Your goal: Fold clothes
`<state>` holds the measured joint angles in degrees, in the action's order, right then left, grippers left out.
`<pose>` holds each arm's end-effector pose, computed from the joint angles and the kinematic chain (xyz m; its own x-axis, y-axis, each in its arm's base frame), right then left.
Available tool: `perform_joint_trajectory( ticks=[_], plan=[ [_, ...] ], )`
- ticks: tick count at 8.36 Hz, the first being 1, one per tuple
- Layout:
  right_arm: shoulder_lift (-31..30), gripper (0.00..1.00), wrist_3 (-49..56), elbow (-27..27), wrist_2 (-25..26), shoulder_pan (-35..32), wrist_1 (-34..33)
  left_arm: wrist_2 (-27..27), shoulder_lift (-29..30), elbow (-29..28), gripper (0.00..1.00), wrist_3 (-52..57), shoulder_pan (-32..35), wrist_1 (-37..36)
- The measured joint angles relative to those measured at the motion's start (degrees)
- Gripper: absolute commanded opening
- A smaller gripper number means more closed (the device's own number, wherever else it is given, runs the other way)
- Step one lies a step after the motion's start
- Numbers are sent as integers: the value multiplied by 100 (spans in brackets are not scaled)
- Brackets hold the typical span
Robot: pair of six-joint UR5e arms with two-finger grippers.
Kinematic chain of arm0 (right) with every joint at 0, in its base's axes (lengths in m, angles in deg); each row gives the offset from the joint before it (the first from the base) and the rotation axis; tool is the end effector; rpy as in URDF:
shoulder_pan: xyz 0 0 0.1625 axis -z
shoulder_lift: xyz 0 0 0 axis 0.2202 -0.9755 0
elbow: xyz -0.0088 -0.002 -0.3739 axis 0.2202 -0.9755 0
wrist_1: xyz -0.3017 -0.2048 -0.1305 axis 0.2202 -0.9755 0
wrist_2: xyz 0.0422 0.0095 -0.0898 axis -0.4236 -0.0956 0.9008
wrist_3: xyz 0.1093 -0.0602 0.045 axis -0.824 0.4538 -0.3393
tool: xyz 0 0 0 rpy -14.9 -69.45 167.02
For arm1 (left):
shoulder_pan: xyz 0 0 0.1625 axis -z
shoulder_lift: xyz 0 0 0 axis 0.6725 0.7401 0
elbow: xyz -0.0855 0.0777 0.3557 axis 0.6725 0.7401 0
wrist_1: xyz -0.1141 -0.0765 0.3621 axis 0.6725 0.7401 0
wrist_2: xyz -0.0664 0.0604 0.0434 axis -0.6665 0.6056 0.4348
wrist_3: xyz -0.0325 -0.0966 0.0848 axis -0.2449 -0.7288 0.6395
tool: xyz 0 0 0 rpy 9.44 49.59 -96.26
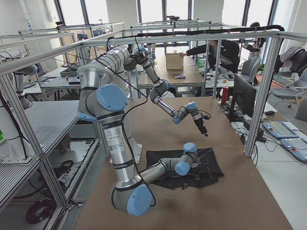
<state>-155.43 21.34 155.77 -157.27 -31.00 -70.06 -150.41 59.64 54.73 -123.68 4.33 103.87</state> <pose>-0.4005 -0.5173 0.3907 0.7041 -0.0431 0.7088 -0.1700 0.9589 0.2273 0.4442 -0.6131 0.2890 0.3794 -0.1884 -0.9058 0.4878 0.8727 0.0229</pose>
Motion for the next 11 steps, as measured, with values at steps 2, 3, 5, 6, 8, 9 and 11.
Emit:
perform_joint_trajectory(
  ticks=[2, 3, 5, 6, 8, 9, 11],
  plan=[
    [-59, 95, 23, 9, -277, -189, 202, 4, 9, 6, 100, -37, -14, -2],
    [55, 95, -323, 24, -345, -212, 214, 1, 10, 34, 100, -47, -16, -3],
    [106, 95, -1261, 347, -392, -94, 213, -7, 11, 73, 100, -53, -18, -3],
    [-115, 95, -1852, 781, -367, 128, 210, -10, 14, 85, 100, -56, -18, -3],
    [-834, 94, -3003, 1843, -72, 667, 197, -8, 5, 107, 100, -55, -18, -7],
    [-1280, 93, -3489, 2305, 313, 1035, 192, -1, 0, 114, 100, -54, -18, -6],
    [-1979, 84, -4289, 2853, 1023, 1736, 190, 75, 5, 124, 100, -65, -46, -4]
  ],
)
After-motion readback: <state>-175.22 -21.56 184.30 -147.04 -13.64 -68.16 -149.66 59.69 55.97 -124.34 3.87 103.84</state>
